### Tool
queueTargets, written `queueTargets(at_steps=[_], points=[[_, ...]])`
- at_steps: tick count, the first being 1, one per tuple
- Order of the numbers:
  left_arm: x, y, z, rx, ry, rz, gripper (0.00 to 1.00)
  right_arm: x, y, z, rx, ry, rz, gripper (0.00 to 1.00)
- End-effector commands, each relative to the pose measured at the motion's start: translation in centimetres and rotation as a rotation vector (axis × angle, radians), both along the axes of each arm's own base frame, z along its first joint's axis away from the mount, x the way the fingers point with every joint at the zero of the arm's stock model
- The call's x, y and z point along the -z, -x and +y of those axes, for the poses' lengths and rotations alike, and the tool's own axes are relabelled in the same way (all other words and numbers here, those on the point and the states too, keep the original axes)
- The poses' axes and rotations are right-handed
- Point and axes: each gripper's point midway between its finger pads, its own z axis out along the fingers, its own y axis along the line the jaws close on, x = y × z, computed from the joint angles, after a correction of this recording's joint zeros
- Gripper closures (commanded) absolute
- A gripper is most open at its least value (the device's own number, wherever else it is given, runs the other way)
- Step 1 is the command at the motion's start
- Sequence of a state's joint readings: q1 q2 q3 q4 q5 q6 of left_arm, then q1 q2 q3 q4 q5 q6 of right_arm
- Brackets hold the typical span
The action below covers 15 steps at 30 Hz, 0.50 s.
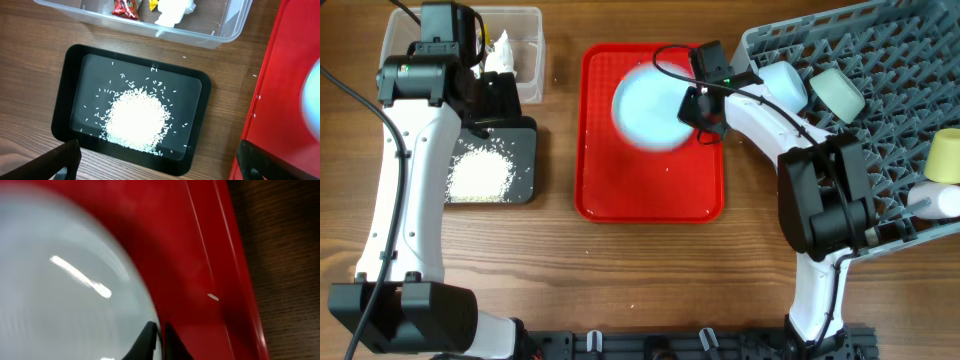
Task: Sort waste into correct bins and load items into the dishwasher rack
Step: 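Grasp the edge of the white plate with the right gripper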
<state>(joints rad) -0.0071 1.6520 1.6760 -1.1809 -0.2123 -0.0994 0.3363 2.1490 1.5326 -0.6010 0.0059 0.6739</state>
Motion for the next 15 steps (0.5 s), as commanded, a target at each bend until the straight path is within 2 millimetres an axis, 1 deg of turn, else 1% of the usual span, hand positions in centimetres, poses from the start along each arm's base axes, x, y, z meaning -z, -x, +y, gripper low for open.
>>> queueTargets(at_steps=[1,5,7,8,10,11,12,13,15], points=[[0.0,0.0,0.2,-0.012,0.001,-0.002,0.00,1.1,0.4,-0.5,-0.032,0.041,0.021,0.96],[0.0,0.0,0.2,-0.012,0.001,-0.002,0.00,0.8,0.2,-0.4,-0.127,0.071,0.000,0.96],[0.0,0.0,0.2,-0.013,0.001,-0.002,0.00,-1.5,-1.0,-0.4,-0.218,0.105,-0.070,0.96],[0.0,0.0,0.2,-0.013,0.001,-0.002,0.00,-3.7,-1.9,-0.8,-0.245,0.144,-0.129,0.96],[0.0,0.0,0.2,-0.012,0.001,-0.002,0.00,-9.6,-3.4,-2.0,-0.294,0.255,-0.271,0.96],[0.0,0.0,0.2,-0.012,0.001,-0.002,0.00,-12.7,-3.8,-2.9,-0.308,0.320,-0.341,0.95],[0.0,0.0,0.2,-0.012,0.001,-0.002,0.00,-15.0,-3.8,-3.5,-0.320,0.365,-0.390,0.96],[0.0,0.0,0.2,-0.013,0.001,-0.002,0.00,-19.3,-3.6,-4.6,-0.329,0.442,-0.476,0.96],[0.0,0.0,0.2,-0.013,0.001,-0.002,0.00,-23.1,-3.0,-5.5,-0.342,0.502,-0.549,0.96]])
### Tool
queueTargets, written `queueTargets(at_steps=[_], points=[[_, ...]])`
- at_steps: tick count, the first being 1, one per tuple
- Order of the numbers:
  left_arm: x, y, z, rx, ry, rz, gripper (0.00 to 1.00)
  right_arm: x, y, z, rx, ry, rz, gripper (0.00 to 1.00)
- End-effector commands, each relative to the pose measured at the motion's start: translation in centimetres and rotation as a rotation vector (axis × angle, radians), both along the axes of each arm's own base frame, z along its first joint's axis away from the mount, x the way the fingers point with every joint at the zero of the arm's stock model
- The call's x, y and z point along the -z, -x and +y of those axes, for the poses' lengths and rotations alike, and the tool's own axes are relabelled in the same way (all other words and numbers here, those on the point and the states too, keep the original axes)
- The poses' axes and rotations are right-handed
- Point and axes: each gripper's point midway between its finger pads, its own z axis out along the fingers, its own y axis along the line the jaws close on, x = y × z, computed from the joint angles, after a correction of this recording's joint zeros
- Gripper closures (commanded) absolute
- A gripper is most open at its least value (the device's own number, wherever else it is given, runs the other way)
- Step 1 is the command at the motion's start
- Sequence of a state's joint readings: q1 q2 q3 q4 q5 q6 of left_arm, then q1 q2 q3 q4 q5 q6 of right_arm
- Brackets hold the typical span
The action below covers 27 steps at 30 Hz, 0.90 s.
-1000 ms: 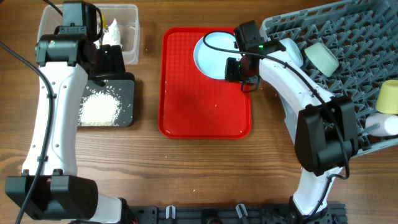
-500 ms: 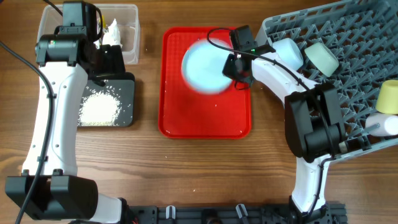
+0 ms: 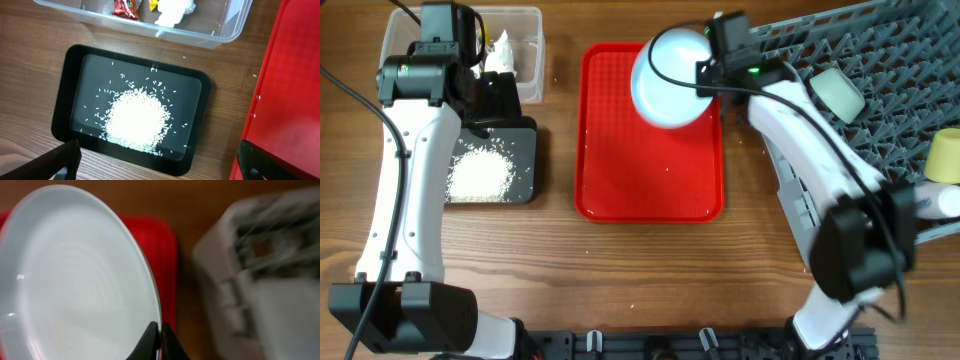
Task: Sort waste into correct bins and load items into the dishwasher rack
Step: 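Grasp the edge of the white plate with the right gripper, then stand the white plate upright in the rack's back corner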
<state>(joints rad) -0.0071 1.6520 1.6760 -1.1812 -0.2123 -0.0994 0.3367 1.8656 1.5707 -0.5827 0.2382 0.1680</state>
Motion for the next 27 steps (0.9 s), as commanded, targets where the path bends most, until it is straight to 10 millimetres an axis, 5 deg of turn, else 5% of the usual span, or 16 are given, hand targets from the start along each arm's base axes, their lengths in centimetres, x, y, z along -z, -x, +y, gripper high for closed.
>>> queueTargets(at_steps=[1,3,4,7,13,16,19,27], points=[[0.0,0.0,0.2,-0.012,0.001,-0.003,0.00,-9.3,0.2,-3.3,0.009,0.181,-0.210,0.96],[0.0,0.0,0.2,-0.012,0.001,-0.003,0.00,-13.1,0.3,-6.0,0.103,0.285,-0.318,0.96],[0.0,0.0,0.2,-0.013,0.001,-0.003,0.00,-17.3,0.3,-9.9,0.226,0.442,-0.421,0.96],[0.0,0.0,0.2,-0.012,0.001,-0.003,0.00,-20.8,0.5,-15.2,0.357,0.646,-0.463,0.96],[0.0,0.0,0.2,-0.012,0.001,-0.003,0.00,-22.0,2.8,-28.9,0.573,0.791,-0.370,0.96],[0.0,0.0,0.2,-0.012,0.001,-0.003,0.00,-21.5,3.7,-32.8,0.567,0.867,-0.288,0.96],[0.0,0.0,0.2,-0.012,0.001,-0.003,0.00,-20.4,3.5,-34.8,0.468,0.948,-0.200,0.96],[0.0,0.0,0.2,-0.012,0.001,-0.003,0.00,-17.0,-1.4,-32.2,-0.125,1.099,-0.159,0.96]])
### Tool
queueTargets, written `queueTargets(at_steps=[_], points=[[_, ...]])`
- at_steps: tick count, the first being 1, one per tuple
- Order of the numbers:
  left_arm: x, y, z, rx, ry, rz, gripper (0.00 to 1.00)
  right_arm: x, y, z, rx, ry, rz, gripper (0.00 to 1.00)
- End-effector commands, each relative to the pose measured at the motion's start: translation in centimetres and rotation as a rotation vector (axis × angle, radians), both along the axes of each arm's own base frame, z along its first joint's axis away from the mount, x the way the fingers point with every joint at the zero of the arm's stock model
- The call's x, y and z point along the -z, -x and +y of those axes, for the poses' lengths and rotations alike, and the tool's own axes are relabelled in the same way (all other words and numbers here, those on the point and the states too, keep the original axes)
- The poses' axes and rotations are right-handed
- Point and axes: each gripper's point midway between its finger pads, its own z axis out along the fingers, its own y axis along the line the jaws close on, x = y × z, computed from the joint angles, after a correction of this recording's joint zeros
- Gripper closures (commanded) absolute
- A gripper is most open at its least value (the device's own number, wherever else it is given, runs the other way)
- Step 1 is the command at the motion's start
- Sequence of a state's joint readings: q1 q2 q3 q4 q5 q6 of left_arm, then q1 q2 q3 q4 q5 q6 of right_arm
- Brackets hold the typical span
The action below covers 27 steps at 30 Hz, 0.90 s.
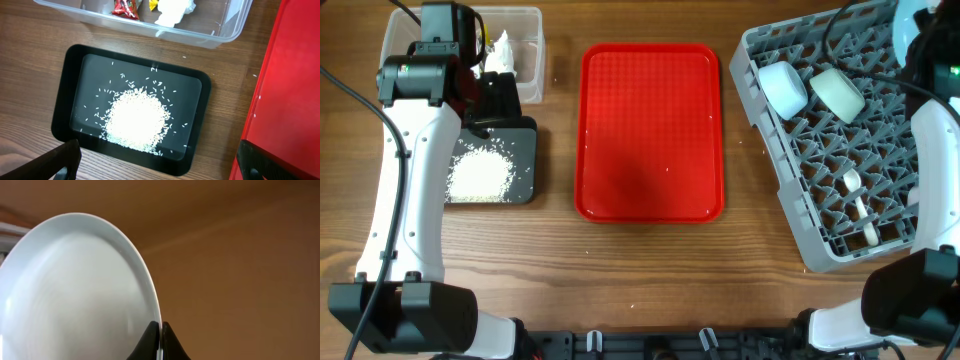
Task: Sort waste into correct bins and load items into the dishwasher rack
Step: 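Stand the white plate upright in the rack's back corner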
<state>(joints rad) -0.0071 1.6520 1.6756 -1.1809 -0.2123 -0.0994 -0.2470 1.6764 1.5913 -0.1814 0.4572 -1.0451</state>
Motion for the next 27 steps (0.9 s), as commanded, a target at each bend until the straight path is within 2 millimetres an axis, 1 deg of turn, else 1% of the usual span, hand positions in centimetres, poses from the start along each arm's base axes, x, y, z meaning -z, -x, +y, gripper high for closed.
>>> queueTargets(at_steps=[1,2,3,8,12,17,18,19,20,22,23,25,27], points=[[0.0,0.0,0.2,-0.012,0.001,-0.003,0.00,2.8,-2.4,0.1,-0.173,0.063,0.116,0.96],[0.0,0.0,0.2,-0.012,0.001,-0.003,0.00,3.6,-2.7,-0.3,-0.192,0.050,0.126,0.96],[0.0,0.0,0.2,-0.013,0.001,-0.003,0.00,5.5,-3.4,-1.1,-0.210,0.044,0.157,0.96],[0.0,0.0,0.2,-0.013,0.001,-0.003,0.00,7.9,-4.9,-1.9,-0.222,0.077,0.190,0.96],[0.0,0.0,0.2,-0.012,0.001,-0.003,0.00,10.9,-5.5,-1.9,-0.229,0.037,0.242,0.96],[0.0,0.0,0.2,-0.012,0.001,-0.003,0.00,12.8,-5.5,-0.9,-0.269,-0.057,0.259,0.96],[0.0,0.0,0.2,-0.013,0.001,-0.003,0.00,13.3,-5.5,-0.8,-0.272,-0.065,0.270,0.86],[0.0,0.0,0.2,-0.013,0.001,-0.003,0.00,13.5,-5.5,-0.8,-0.264,-0.085,0.263,0.49],[0.0,0.0,0.2,-0.012,0.001,-0.003,0.00,13.5,-5.6,-0.7,-0.260,-0.108,0.244,0.00],[0.0,0.0,0.2,-0.012,0.001,-0.003,0.00,12.9,-5.9,-0.9,-0.244,-0.127,0.198,0.00],[0.0,0.0,0.2,-0.012,0.001,-0.003,0.00,12.0,-6.1,-1.1,-0.219,-0.145,0.141,0.00],[0.0,0.0,0.2,-0.012,0.001,-0.003,0.00,8.7,-6.6,-2.0,-0.144,-0.203,-0.052,0.00],[0.0,0.0,0.2,-0.012,0.001,-0.003,0.00,5.7,-6.2,-1.8,-0.137,-0.226,-0.156,0.00]])
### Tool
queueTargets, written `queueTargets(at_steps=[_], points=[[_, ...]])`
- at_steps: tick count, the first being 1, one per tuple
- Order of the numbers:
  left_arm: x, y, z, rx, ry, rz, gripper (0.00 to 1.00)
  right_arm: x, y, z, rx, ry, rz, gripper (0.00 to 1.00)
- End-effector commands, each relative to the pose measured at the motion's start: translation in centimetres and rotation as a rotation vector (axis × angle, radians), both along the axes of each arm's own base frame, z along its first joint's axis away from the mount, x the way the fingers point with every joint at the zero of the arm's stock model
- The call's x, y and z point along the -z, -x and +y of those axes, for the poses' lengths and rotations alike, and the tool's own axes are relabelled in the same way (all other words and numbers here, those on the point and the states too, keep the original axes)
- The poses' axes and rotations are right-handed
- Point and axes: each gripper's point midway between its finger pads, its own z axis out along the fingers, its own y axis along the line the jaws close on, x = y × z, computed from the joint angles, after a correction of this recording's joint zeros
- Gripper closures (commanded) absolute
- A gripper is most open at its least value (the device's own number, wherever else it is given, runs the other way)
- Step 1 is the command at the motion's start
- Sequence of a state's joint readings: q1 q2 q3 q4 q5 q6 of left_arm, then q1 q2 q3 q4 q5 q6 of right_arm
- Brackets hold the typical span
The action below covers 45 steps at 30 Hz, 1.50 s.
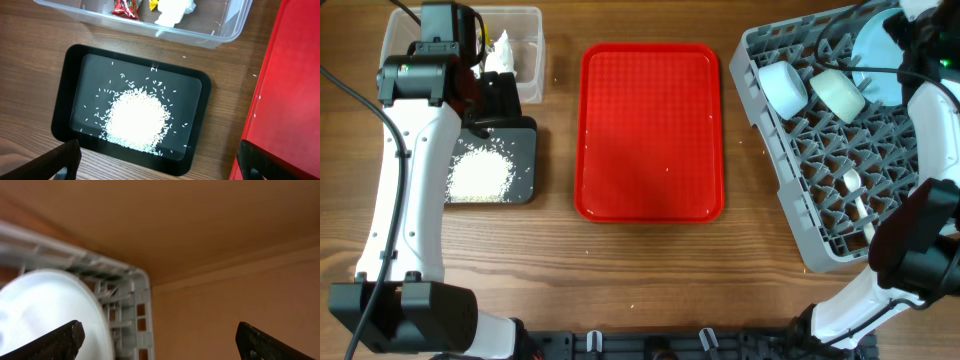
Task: Sort waste into correct bins and load items into the dishwasher rack
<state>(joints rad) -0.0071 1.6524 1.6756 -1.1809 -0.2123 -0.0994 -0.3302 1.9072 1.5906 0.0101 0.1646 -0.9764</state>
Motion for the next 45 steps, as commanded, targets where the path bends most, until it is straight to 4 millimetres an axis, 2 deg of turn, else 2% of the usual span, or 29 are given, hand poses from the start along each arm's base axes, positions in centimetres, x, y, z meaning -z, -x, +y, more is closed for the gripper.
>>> queueTargets(at_steps=[1,2,3,4,5,7,8,11,12,13,14,16,21,23,25,27,29,31,32,34,35,38,41,45], points=[[0.0,0.0,0.2,-0.013,0.001,-0.003,0.00,-5.1,1.1,0.2,0.057,-0.115,-0.181,0.01],[0.0,0.0,0.2,-0.012,0.001,-0.003,0.00,-6.4,1.6,0.4,0.060,-0.132,-0.216,0.00],[0.0,0.0,0.2,-0.012,0.001,-0.003,0.00,-8.6,2.4,0.9,0.063,-0.161,-0.274,0.00],[0.0,0.0,0.2,-0.012,0.001,-0.003,0.00,-11.8,4.0,2.7,0.042,-0.219,-0.342,0.00],[0.0,0.0,0.2,-0.013,0.001,-0.003,0.00,-13.4,4.9,4.4,0.003,-0.258,-0.357,0.00],[0.0,0.0,0.2,-0.012,0.001,-0.003,0.00,-16.9,8.4,10.4,-0.133,-0.406,-0.375,0.00],[0.0,0.0,0.2,-0.012,0.001,-0.003,0.00,-18.3,10.6,14.1,-0.231,-0.522,-0.365,0.00],[0.0,0.0,0.2,-0.012,0.001,-0.003,0.00,-19.3,17.3,25.0,-0.585,-0.867,-0.198,0.00],[0.0,0.0,0.2,-0.012,0.001,-0.003,0.00,-19.5,18.7,26.7,-0.648,-0.925,-0.159,0.00],[0.0,0.0,0.2,-0.012,0.001,-0.003,0.00,-19.7,21.2,29.3,-0.747,-1.044,-0.085,0.00],[0.0,0.0,0.2,-0.013,0.001,-0.003,0.00,-19.7,22.3,30.1,-0.771,-1.113,-0.044,0.00],[0.0,0.0,0.2,-0.012,0.001,-0.003,0.00,-19.2,23.0,30.6,-0.747,-1.214,0.007,0.00],[0.0,0.0,0.2,-0.013,0.001,-0.003,0.00,-18.7,21.8,30.1,-0.713,-1.200,-0.004,0.00],[0.0,0.0,0.2,-0.012,0.001,-0.003,0.00,-18.6,21.8,30.2,-0.724,-1.204,0.006,0.00],[0.0,0.0,0.2,-0.013,0.001,-0.003,0.00,-18.3,22.1,30.6,-0.780,-1.135,0.016,0.00],[0.0,0.0,0.2,-0.012,0.001,-0.003,0.00,-18.1,24.5,30.8,-0.850,-0.996,-0.022,0.00],[0.0,0.0,0.2,-0.013,0.001,-0.003,0.00,-16.9,27.0,30.9,-0.907,-0.872,-0.078,0.00],[0.0,0.0,0.2,-0.013,0.001,-0.003,0.00,-14.5,29.3,30.3,-0.900,-0.796,-0.206,0.00],[0.0,0.0,0.2,-0.012,0.001,-0.003,0.00,-13.3,29.8,29.7,-0.864,-0.805,-0.270,0.00],[0.0,0.0,0.2,-0.013,0.001,-0.003,0.00,-9.6,30.5,27.7,-0.730,-0.907,-0.408,0.00],[0.0,0.0,0.2,-0.013,0.001,-0.003,0.00,-8.0,30.8,27.5,-0.726,-0.906,-0.428,0.00],[0.0,0.0,0.2,-0.012,0.001,-0.003,0.00,-2.3,31.9,27.9,-0.753,-0.891,-0.445,0.00],[0.0,0.0,0.2,-0.012,0.001,-0.003,0.00,1.7,32.1,28.3,-0.774,-0.865,-0.434,0.00],[0.0,0.0,0.2,-0.012,0.001,-0.003,0.00,5.3,32.3,29.4,-0.837,-0.739,-0.391,0.00]])
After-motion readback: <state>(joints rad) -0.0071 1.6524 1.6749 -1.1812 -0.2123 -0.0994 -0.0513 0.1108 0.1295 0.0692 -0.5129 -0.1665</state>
